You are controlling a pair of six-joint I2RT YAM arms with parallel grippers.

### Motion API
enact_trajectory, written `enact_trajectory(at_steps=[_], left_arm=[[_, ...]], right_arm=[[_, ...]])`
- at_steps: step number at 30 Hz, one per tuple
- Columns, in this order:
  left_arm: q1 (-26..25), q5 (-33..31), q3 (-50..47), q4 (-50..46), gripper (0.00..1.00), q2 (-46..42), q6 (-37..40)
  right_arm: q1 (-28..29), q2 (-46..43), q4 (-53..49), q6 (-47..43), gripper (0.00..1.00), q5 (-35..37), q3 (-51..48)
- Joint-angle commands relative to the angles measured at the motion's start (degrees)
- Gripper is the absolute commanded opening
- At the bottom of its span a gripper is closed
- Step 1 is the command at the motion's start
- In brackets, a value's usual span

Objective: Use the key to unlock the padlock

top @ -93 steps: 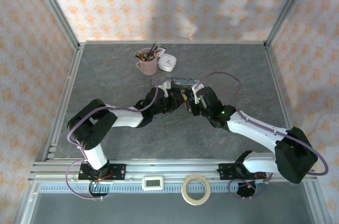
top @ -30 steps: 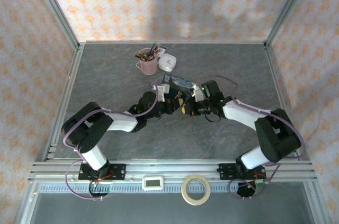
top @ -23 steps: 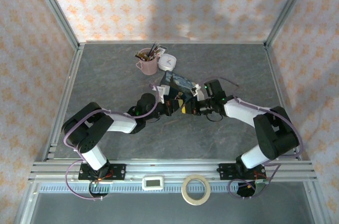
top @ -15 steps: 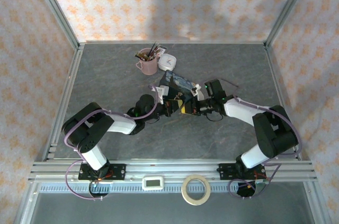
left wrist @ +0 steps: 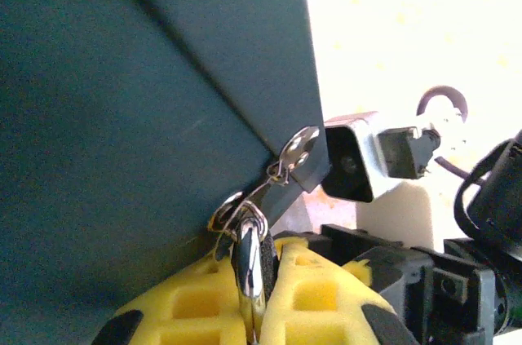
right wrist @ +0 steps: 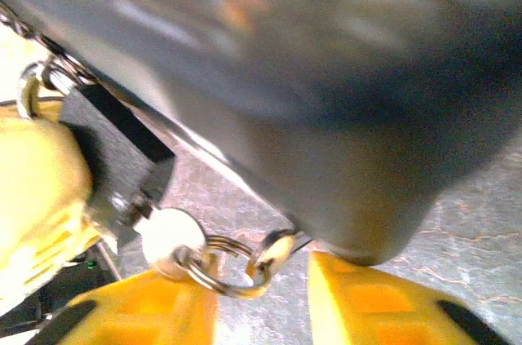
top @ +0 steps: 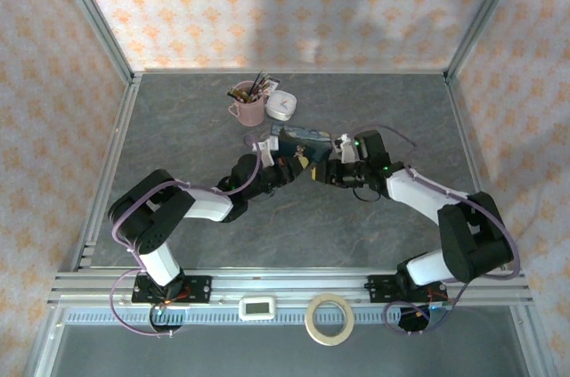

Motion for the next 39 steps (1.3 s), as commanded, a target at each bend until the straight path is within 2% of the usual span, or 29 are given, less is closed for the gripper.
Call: enact_trajectory(at_steps=[1, 6, 11, 14, 17, 22, 30, 32, 33, 36, 39], left_arm=[[-0.13, -1.57, -1.57, -0.48, 0.00, -0.84, -4.58], [-0.19, -2.78, -2.64, 3.57, 0.00, 0.94, -8.11], [-0.26, -2.14, -3.42, 10.83, 0.00, 3.70, -12.41], [-0.41, -2.71, -4.19, 12.79, 0.00, 4.35, -13.53], [-0.74, -3.85, -4.52, 11.63, 0.00, 4.69, -12.08], [-1.31, -7.44, -4.62, 3.42, 0.00, 5.89, -7.36], [-3.22, -10.12, -2.71, -2.93, 0.00, 8.31, -5.08], [-3.51, -10.30, -2.68, -3.25, 0.07, 8.24, -4.98], [-3.51, -10.22, -3.01, -2.74, 0.13, 8.09, -5.26], [-3.51, -10.44, -4.18, -1.98, 0.40, 7.11, -5.75], [-3.29, -11.10, -5.58, -1.92, 0.53, 5.17, -5.92]], right_arm=[[-1.60, -3.42, 7.16, 2.07, 0.46, 4.41, -1.05], [-1.71, -7.00, 11.64, 6.62, 0.48, 3.74, -4.15], [-1.42, -6.10, 24.00, 16.68, 0.47, -0.37, -10.35], [-0.34, -5.43, 28.09, 20.02, 0.46, 0.00, -13.00], [0.88, -5.99, 27.23, 19.73, 0.46, 2.53, -13.71], [1.37, -7.41, 23.13, 17.67, 0.47, 8.03, -13.41], [2.87, -9.20, 19.39, 14.92, 0.46, 13.98, -12.40], [3.21, -9.41, 18.73, 14.28, 0.46, 14.79, -12.13], [3.36, -9.47, 18.31, 13.97, 0.46, 15.13, -11.91], [3.83, -9.21, 17.54, 13.30, 0.46, 15.48, -11.42], [4.57, -8.97, 16.95, 12.74, 0.46, 16.24, -10.99]])
